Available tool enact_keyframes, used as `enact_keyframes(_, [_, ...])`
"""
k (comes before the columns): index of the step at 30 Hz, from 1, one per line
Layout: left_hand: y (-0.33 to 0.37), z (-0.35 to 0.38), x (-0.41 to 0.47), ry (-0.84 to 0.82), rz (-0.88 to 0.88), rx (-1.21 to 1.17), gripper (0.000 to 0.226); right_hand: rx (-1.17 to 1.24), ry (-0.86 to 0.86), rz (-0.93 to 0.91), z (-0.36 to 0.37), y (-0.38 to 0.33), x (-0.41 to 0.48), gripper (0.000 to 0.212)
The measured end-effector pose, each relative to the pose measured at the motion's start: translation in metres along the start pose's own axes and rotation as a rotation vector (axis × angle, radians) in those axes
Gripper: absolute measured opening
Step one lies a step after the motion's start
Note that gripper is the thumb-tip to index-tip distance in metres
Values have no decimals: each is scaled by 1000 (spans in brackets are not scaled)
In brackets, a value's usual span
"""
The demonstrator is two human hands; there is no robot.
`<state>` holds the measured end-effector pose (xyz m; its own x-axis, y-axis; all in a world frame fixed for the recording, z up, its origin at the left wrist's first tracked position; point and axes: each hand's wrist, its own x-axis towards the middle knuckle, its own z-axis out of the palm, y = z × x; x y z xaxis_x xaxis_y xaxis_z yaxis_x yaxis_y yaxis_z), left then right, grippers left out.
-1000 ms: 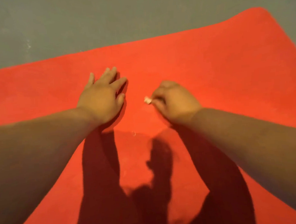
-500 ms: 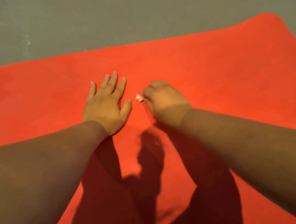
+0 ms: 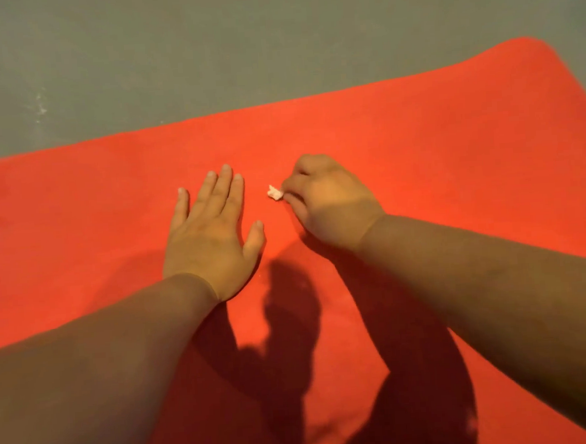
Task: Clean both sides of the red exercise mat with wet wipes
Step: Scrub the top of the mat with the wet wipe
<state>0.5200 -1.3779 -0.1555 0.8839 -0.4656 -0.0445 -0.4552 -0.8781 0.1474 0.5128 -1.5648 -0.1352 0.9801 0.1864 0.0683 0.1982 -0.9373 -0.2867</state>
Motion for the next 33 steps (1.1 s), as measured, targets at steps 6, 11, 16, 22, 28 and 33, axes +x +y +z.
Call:
enact_keyframes(6, [-1,1,1,-11,-14,11,75,-74,209,748,-26,98,31,23])
enact_keyframes(11, [-2,0,1,-16,-7,5,76,82,94,342,8,2,47,23])
enact_keyframes(16, [-2,-1,1,-28,3,14,75,62,45,105,1,10,50,20])
enact_keyframes(22, [-2,-1,3,-37,-2,3,77,38,255,725,-15,87,73,23])
enact_keyframes(28, [-1,-2,3,-34,-6,-14,78,165,96,155,17,-11,85,15])
enact_keyframes(33, [0,-3,3,-43,-7,-15,79,7,189,232,4,50,89,21])
